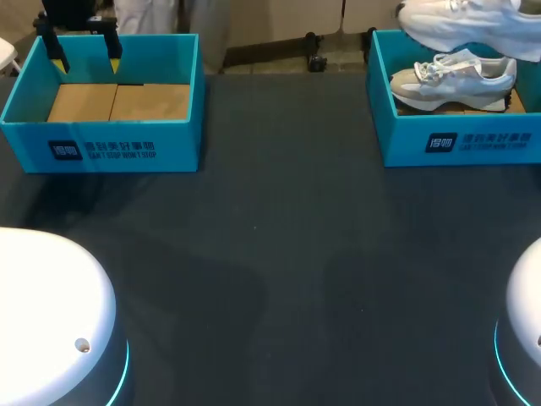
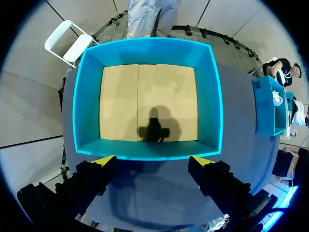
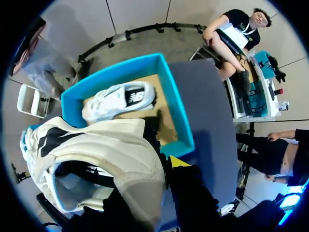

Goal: Take the shoe out of the shoebox, open the shoe tongue, remove and reinsert the insole, then place the shoe into the shoebox

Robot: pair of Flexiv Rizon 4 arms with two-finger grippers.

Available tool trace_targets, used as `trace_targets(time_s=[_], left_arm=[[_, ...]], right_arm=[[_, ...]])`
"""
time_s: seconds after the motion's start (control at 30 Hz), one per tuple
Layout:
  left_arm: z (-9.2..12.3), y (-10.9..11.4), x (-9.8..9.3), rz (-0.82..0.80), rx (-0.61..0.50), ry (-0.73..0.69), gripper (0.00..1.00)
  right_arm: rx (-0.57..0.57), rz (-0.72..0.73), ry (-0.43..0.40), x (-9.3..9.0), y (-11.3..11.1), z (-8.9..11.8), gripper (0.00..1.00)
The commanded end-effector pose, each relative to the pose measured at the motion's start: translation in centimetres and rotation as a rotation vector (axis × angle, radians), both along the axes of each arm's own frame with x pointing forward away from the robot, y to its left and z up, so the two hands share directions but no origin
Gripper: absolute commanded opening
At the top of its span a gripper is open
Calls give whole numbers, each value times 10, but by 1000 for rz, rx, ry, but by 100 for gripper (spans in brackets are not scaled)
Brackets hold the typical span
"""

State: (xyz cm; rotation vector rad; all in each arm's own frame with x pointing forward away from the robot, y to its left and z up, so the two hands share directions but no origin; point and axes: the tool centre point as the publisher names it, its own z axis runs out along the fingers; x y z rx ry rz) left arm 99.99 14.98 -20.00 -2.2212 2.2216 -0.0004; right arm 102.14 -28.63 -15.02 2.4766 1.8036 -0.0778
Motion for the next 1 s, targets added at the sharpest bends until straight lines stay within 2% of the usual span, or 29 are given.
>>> trace_targets(time_s=[0.03, 0.27, 0.5, 1.0], left_arm=[[0, 0, 0, 0, 0, 0, 100], [0, 0, 0, 0, 0, 0, 100], [0, 0, 0, 0, 0, 0, 100], [0, 0, 0, 0, 0, 0, 100]], right_arm=[[-10, 10, -74, -52, 33, 17, 0], [-49, 26, -97, -100, 86, 29, 0], [-48, -3, -66, -141, 128, 25, 0], [-48, -3, -66, -141, 128, 25, 0]])
